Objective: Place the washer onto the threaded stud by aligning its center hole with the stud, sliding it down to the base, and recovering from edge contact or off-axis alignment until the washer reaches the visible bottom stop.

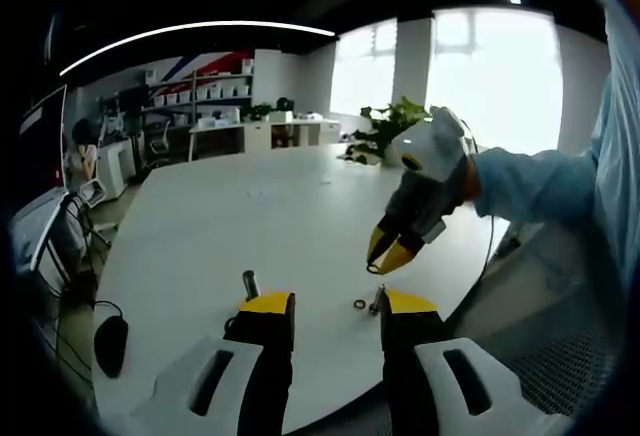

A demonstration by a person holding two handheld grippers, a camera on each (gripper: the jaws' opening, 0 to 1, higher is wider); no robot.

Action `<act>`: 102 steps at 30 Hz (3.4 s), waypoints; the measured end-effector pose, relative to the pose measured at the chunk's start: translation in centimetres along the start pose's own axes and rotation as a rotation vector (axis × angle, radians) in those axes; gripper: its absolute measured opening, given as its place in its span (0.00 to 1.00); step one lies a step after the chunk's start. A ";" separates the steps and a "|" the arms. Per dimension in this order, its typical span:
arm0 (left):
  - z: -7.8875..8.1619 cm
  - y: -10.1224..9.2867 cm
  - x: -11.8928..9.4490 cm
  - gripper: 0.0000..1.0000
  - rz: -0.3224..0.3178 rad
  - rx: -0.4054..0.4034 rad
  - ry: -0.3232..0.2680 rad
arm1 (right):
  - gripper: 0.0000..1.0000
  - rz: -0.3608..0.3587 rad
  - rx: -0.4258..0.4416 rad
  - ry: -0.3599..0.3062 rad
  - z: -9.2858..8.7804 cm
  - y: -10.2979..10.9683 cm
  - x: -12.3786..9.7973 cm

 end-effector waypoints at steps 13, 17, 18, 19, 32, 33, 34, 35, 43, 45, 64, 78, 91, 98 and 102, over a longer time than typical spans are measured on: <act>-0.1 -0.1 0.0 0.32 -0.002 0.002 0.005 | 0.15 0.042 -0.022 0.092 -1.7 0.7 1.0; -0.1 -0.1 0.0 0.32 -0.004 0.003 0.006 | 0.15 0.052 -0.021 0.105 -2.0 0.9 1.3; -0.1 -0.1 0.0 0.32 -0.004 0.003 0.005 | 0.15 0.051 -0.023 0.109 -2.1 0.9 1.3; -0.1 -0.1 0.0 0.32 -0.004 0.003 0.005 | 0.15 0.050 -0.024 0.114 -2.2 0.9 1.4; -0.1 -0.1 0.0 0.32 -0.006 0.004 0.005 | 0.14 0.049 -0.025 0.120 -2.2 0.9 1.8; -0.1 -0.1 0.0 0.32 -0.007 0.004 0.005 | 0.14 0.045 -0.025 0.119 -2.2 0.9 1.8; -0.1 -0.1 0.0 0.32 -0.007 0.004 0.005 | 0.14 0.046 -0.024 0.121 -2.3 0.8 1.8; -0.1 -0.1 0.0 0.32 -0.006 0.004 0.006 | 0.14 0.046 -0.024 0.121 -2.3 0.8 1.8; -0.1 -0.1 0.0 0.32 -0.005 0.004 0.007 | 0.14 0.040 -0.039 0.112 -1.8 0.9 1.5; -0.1 -0.1 0.0 0.32 -0.004 0.004 0.006 | 0.14 0.040 -0.043 0.112 -1.8 0.9 1.6; -0.1 -0.1 0.0 0.32 -0.001 0.005 0.009 | 0.14 0.005 -0.107 0.167 -2.0 0.9 1.9; -0.1 0.0 0.0 0.32 0.000 0.005 0.009 | 0.14 -0.003 -0.160 0.222 -2.5 1.3 2.8; -0.2 -0.1 0.0 0.32 -0.002 0.005 0.010 | 0.15 -0.003 -0.148 0.201 -2.4 1.0 2.7; -0.2 -0.1 0.0 0.32 -0.003 0.005 0.012 | 0.16 -0.009 -0.062 0.113 -1.7 -0.1 1.4; -0.2 -0.1 0.1 0.32 -0.005 0.006 0.012 | 0.16 -0.015 -0.013 0.054 -1.1 -0.5 0.7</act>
Point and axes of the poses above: the point that each gripper's makers call its tool centre point, and the gripper's own axes: x roughly forward along the fingers, y roughly to its left, z roughly out of its top, the point moved 3 cm from there along -x, roughly backward along the fingers, and after that the axes turned 3 degrees about z, right-handed, at the moved point
